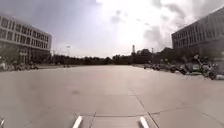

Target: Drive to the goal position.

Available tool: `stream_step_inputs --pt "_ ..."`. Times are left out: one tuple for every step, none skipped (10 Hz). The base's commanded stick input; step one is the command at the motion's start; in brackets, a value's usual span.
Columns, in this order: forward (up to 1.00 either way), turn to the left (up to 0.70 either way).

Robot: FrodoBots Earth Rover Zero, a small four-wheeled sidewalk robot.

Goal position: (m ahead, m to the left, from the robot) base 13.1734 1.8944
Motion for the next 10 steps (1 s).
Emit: stream_step_inputs --pt "1.00 0.32" --pt "1.00 0.28" --pt "1.00 0.02" --pt "1.00 0.01" --pt "1.00 -0.01" --pt "1.00 -0.01" --pt "1.00 -0.01" --pt "1.00 -0.01" --pt "1.00 -0.01" --pt "1.00 -0.01"
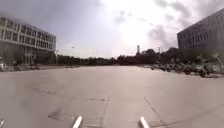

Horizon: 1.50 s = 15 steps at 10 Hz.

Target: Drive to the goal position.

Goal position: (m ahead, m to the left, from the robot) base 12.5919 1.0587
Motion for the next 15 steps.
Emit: stream_step_inputs --pt "1.00 -0.01" --pt "1.00 -0.01" --pt "1.00 -0.01" --pt "1.00 -0.01" --pt "1.00 -0.01" --pt "1.00 -0.01" --pt "1.00 -0.01" --pt "1.00 -0.01" --pt "1.00 -0.01" --pt "1.00 -0.02" --pt "1.00 -0.03" --pt "1.00 -0.12" --pt "1.00 -0.22" --pt "1.00 -0.01" --pt "1.00 -0.01"
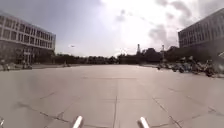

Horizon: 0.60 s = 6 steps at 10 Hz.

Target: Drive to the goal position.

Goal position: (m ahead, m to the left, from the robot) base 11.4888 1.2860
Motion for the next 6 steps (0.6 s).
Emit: stream_step_inputs --pt "1.00 -0.01" --pt "1.00 -0.01" --pt "1.00 -0.01" --pt "1.00 -0.19" --pt "1.00 -0.09" --pt "1.00 -0.01"
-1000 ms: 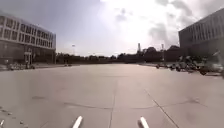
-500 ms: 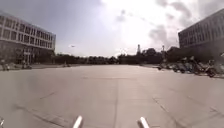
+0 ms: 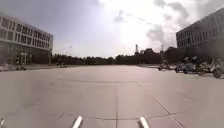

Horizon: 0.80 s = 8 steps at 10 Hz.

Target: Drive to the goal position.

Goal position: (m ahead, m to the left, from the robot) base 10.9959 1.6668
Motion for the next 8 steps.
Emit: stream_step_inputs --pt "1.00 -0.01" --pt "1.00 -0.01" --pt "1.00 -0.01" --pt "1.00 -0.01" --pt "1.00 -0.01" --pt "1.00 -0.01" --pt "1.00 -0.01" --pt "1.00 -0.01"
